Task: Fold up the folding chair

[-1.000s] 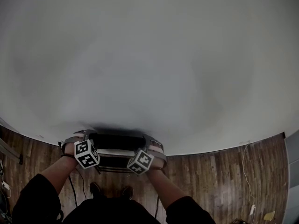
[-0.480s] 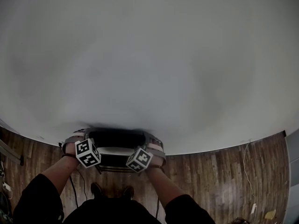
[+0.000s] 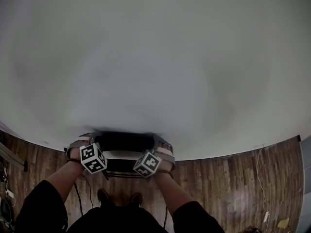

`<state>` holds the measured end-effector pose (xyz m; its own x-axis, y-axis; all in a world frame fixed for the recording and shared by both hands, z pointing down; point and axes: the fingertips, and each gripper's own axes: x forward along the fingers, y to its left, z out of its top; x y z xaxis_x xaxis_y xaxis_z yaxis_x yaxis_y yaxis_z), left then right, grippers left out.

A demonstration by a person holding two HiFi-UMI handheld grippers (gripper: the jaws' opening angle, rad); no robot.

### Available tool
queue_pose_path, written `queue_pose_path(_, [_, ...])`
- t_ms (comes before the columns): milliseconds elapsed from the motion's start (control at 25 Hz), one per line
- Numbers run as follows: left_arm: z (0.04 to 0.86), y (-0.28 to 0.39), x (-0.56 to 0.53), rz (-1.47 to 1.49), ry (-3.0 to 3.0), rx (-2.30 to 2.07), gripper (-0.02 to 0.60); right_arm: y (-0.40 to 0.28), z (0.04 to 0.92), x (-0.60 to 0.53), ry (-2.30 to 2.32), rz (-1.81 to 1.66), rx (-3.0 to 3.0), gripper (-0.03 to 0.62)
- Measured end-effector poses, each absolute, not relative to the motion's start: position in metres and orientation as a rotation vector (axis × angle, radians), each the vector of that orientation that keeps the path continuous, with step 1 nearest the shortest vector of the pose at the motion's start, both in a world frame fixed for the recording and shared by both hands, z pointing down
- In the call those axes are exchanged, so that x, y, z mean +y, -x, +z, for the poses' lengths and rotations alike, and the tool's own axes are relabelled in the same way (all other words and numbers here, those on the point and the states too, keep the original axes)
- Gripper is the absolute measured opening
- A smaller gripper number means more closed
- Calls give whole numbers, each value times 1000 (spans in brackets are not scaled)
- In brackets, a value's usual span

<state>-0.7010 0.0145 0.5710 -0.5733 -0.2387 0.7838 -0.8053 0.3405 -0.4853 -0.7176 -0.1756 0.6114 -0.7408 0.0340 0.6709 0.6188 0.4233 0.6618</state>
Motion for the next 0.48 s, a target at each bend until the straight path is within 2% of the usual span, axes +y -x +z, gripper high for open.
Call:
queue_pose_path(120, [573,702,15,1224,-905,-2005,43,720,611,-176,535,-1325,-2109,339])
queue_pose_path(480, [574,707,17,1238,-902,-1986,40,723,610,-175,495,-1349,-2134,340])
